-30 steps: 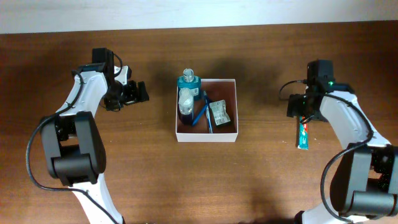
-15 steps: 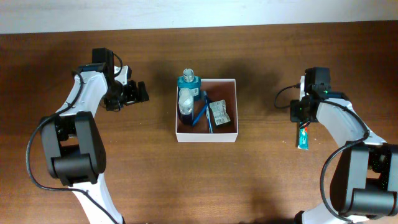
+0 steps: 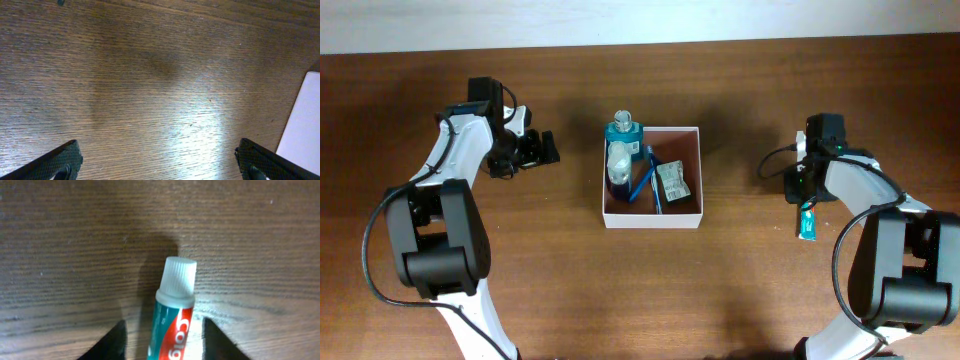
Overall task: Pack container
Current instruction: 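Lower right gripper and grasp the Colgate toothpaste tube, then lift the toothpaste with right gripper and carry it over the box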
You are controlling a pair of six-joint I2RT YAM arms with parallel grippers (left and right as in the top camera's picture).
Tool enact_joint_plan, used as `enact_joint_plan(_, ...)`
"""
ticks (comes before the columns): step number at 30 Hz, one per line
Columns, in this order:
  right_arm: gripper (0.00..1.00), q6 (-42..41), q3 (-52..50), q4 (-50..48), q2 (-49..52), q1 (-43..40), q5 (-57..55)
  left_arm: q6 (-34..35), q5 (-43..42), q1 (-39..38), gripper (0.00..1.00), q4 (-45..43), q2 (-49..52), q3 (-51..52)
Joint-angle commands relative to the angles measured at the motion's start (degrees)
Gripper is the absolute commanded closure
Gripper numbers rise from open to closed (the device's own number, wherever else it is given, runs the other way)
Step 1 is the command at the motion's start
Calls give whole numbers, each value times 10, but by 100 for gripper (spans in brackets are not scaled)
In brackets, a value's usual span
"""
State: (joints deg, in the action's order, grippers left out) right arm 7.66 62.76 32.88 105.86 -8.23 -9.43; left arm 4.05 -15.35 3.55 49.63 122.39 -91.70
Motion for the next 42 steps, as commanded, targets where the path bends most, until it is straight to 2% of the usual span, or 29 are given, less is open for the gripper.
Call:
enact_joint_plan(1,69,-17,-5,2,5,-5,4,-7,2,1,1,-1,-2,2)
enact_joint_plan(14,82,-21,-5,18,5,-5,4,-7,2,1,1,-1,-2,2)
enact_joint_plan(19,83,-37,-5,20,5,-5,4,-7,2,1,1,-1,-2,2)
enact_joint_plan(27,94,-43,3,38,3,-4,39,-7,2,1,1,-1,-2,2)
enact_joint_plan(30,96,-76,24,67,-2,-4,47,-7,2,1,1,-1,-2,2)
enact_joint_plan(34,96,-87,74,114,-7,-4,110,-7,2,1,0,-1,-2,2)
enact_joint_plan(42,96,-131,226,240,-14,39,213,-7,2,1,1,-1,-2,2)
